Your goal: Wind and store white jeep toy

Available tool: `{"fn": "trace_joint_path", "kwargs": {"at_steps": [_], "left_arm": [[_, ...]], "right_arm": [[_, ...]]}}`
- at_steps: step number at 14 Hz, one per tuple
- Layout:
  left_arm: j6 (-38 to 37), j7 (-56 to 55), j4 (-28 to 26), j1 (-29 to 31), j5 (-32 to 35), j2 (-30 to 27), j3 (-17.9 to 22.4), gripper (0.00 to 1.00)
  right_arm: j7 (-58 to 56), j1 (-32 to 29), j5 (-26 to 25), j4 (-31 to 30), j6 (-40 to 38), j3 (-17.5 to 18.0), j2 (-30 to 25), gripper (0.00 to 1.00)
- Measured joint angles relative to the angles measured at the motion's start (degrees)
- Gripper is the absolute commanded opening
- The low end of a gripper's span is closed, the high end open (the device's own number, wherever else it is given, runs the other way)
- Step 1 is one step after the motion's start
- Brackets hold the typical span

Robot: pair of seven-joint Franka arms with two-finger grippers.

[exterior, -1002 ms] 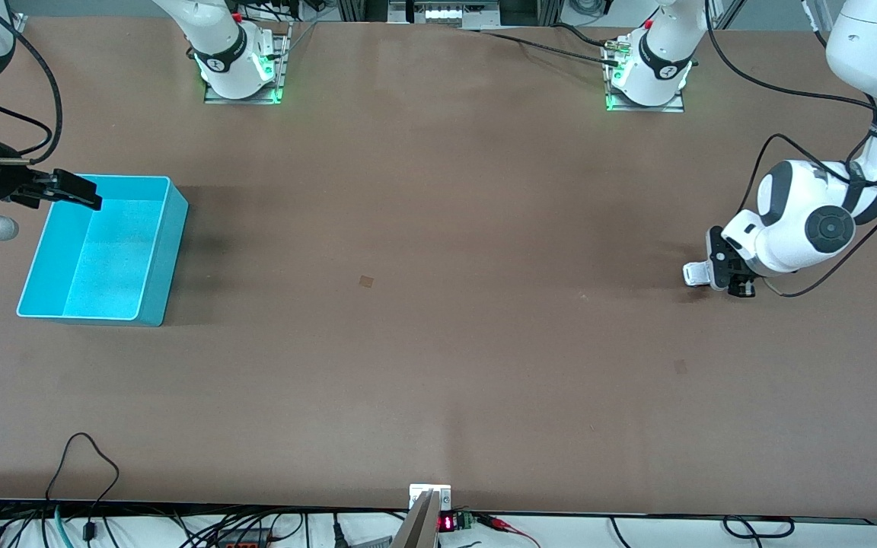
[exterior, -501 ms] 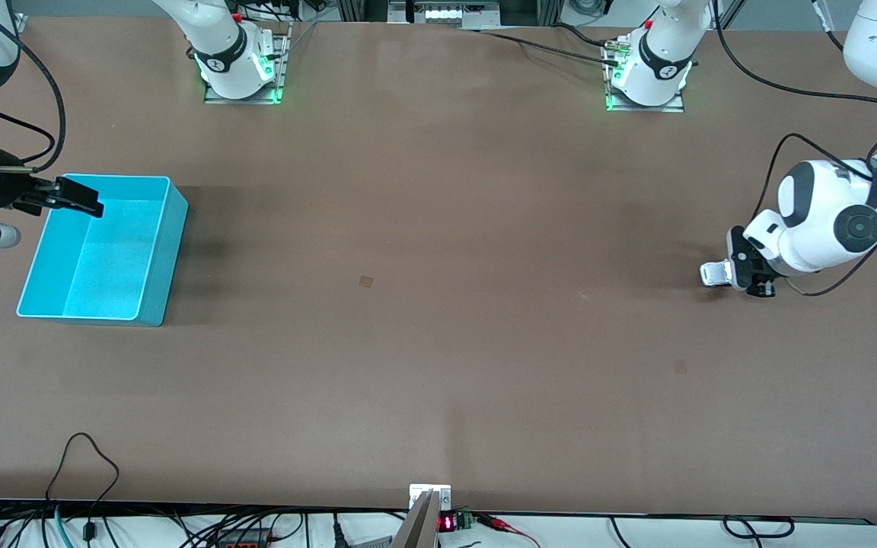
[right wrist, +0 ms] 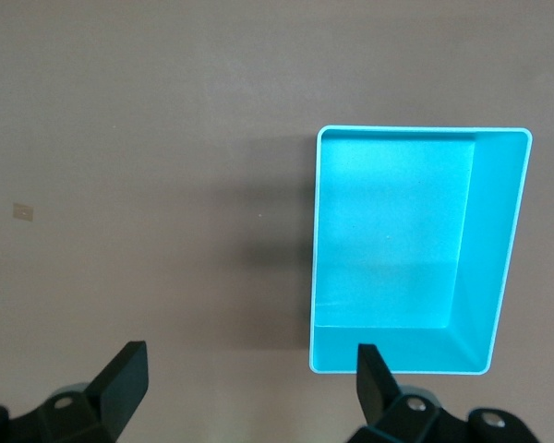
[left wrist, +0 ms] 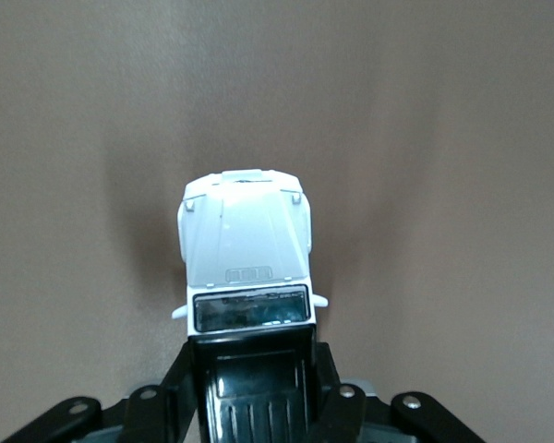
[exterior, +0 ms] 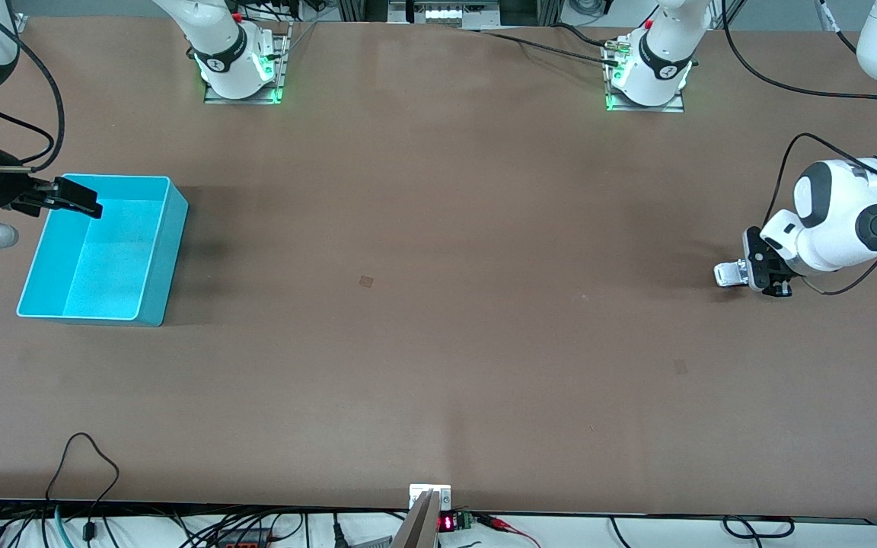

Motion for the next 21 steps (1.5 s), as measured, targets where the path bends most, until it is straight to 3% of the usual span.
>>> {"fn": "trace_joint_path", "kwargs": {"at_steps": [13, 15, 16, 17, 18, 21], "left_arm": [[-1.0, 6.9, 3.7, 4.2, 1.7, 2.3, 0.1, 0.22], [-1.1, 7.7, 4.0, 4.5, 1.7, 2.4, 0.1, 0.25], [-1.1, 7.8, 4.1, 4.5, 1.7, 2.5, 0.1, 0.44], [-1.1, 7.9, 4.1, 4.6, 1.7, 2.5, 0.1, 0.81], [-1.1, 7.9, 4.2, 4.6, 1.7, 2.5, 0.0, 1.0], [1.1, 7.9, 5.1, 4.6, 0.7, 4.7, -0.7, 1.0]], "right_arm": [[-0.1, 0.0, 0.0, 0.0, -1.1, 0.0, -0.6, 1.0], [-0.1, 0.0, 0.0, 0.0, -1.3, 0.0, -0.6, 1.0], [-0.1, 0.0, 0.0, 0.0, -1.3, 0.0, -0.6, 1.0], [-0.1, 0.0, 0.0, 0.0, -1.4, 0.0, -0.6, 1.0], [-0.1, 0.0, 0.0, 0.0, -1.5, 0.0, -0.6, 1.0], [-0.1, 0.0, 0.0, 0.0, -1.8, 0.0, -0.6, 1.0]]}}
